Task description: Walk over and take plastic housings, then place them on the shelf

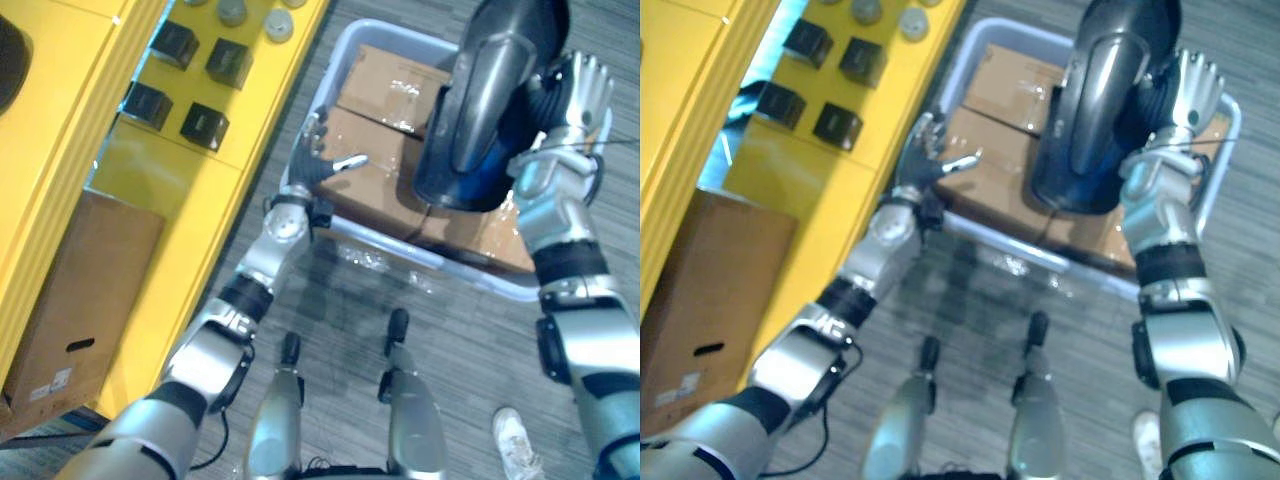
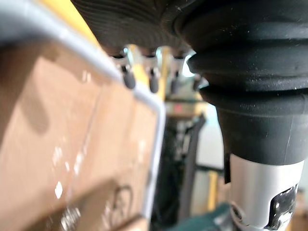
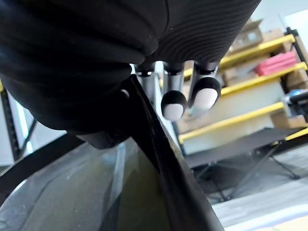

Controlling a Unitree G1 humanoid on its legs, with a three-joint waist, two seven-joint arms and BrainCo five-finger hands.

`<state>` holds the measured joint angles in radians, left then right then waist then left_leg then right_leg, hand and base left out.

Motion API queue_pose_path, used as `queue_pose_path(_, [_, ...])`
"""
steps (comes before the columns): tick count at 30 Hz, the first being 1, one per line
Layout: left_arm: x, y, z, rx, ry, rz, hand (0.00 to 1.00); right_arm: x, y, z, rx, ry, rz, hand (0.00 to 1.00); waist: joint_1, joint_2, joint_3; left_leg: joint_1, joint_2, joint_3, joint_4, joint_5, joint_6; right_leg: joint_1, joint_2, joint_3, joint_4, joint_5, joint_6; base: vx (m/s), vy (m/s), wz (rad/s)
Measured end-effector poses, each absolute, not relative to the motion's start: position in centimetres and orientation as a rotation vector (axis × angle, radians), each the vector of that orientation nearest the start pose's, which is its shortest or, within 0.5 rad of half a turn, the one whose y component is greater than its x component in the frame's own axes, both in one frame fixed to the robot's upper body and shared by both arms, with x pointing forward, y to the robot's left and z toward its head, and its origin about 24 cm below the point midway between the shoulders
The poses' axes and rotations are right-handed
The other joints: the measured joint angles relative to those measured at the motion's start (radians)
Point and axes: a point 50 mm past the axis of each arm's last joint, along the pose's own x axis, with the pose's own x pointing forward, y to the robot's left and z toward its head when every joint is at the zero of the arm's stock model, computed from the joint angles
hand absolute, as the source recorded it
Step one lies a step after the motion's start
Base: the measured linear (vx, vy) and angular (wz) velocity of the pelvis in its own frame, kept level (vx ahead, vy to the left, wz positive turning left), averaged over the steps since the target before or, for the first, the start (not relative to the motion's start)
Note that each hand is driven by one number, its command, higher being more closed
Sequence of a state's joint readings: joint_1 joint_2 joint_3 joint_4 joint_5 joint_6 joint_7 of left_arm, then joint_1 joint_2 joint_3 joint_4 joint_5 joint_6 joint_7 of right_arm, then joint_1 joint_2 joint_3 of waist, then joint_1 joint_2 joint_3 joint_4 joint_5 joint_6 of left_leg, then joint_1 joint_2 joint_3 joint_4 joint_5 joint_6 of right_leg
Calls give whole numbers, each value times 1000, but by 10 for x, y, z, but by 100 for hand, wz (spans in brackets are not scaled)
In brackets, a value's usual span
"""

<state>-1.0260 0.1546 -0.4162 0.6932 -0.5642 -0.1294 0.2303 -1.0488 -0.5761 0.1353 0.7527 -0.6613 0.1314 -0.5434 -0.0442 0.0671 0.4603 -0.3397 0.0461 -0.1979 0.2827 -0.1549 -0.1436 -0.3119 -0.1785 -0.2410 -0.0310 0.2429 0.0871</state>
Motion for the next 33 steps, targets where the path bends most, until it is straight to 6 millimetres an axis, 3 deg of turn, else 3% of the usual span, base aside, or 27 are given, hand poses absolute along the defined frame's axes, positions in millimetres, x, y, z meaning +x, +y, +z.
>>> queue_pose_path(11, [399, 36, 209, -7, -236, -308, 0, 395, -212, 279, -1126, -527, -682, 100, -34, -28, 13, 5, 17, 28, 4, -1, -1, -2, 18, 24, -12, 6, -2, -31, -12, -8])
queue_pose_path(19, [398, 28, 220, 32, -264, -343, 0, 399, -186, 276, -1154, -560, -598, 100, -27, -34, 14, -11, 23, 44, 4, -4, -5, -30, 23, 41, -12, 9, -4, -18, 18, -6])
queue_pose_path(27, [398, 20, 212, 32, -224, -346, 0, 401, -163, 271, -1234, -612, -525, 100, -30, -37, 16, -8, 27, 71, 3, -4, -5, -35, 24, 56, -13, 10, -4, -6, 22, -5])
queue_pose_path(33, [402, 26, 207, 3, -188, -303, 0, 402, -143, 264, -1264, -642, -471, 100, -29, -60, 29, -9, 29, 72, 4, -4, -5, -35, 27, 57, -20, 15, -9, -43, 23, -1])
